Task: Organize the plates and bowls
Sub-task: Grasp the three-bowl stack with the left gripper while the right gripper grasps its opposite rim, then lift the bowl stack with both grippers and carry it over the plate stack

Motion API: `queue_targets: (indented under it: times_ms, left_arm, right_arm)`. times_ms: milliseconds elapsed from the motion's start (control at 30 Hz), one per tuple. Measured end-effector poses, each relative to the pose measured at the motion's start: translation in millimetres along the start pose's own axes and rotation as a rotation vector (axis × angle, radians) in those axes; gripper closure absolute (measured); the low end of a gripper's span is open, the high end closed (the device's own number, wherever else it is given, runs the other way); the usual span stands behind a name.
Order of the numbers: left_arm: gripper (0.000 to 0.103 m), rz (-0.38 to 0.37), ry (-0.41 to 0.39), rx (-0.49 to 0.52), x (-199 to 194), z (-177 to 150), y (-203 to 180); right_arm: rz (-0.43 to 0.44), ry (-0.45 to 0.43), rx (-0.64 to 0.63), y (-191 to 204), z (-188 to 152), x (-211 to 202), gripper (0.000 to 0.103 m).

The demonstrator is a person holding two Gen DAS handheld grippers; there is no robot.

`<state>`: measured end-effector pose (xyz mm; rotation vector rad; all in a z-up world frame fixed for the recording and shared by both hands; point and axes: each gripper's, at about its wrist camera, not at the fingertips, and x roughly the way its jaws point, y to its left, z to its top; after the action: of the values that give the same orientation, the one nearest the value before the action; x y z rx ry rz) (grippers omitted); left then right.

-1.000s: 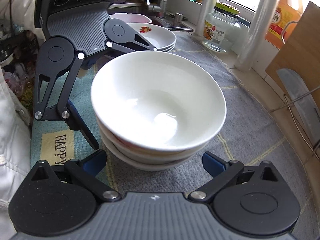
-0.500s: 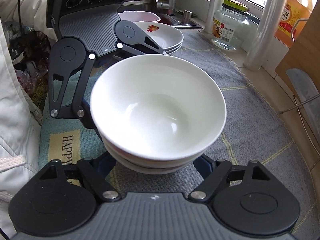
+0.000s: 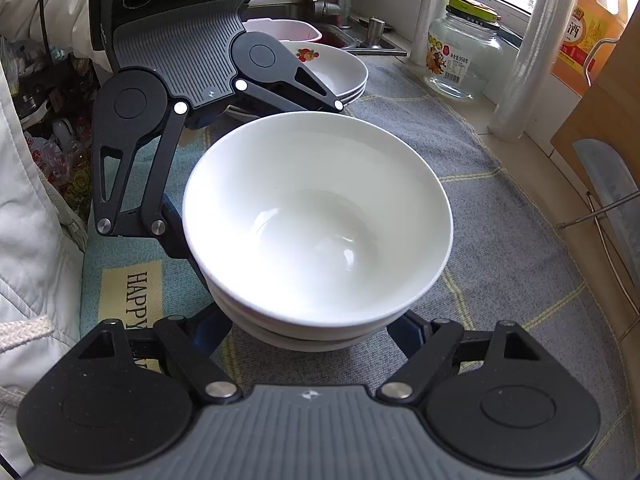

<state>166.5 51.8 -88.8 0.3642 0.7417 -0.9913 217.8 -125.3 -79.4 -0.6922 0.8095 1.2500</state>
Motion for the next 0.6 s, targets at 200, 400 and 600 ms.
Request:
queue_targets:
  times_ms: [200,400,600]
  left_arm:
    - [0.012,-0.005,-0.009,-0.006,-0.5,-1.5,0.3]
    - [0.013,-0.023,-0.02,-0.017,-0.9,-4.7,2.7]
    - [0.013,-0.045,-0.022,-0.038,-1.2,-6.2,5.5]
  right_arm:
    - [-0.002,-0.002,0.002,0.6,-1.0,-0.1,0.016]
    - [0.002,0.021,-0.01,0.0,2.9,0.7,0.015]
    - [0.001,0.035,-0.011,0.5,4.7,1.2,0.015]
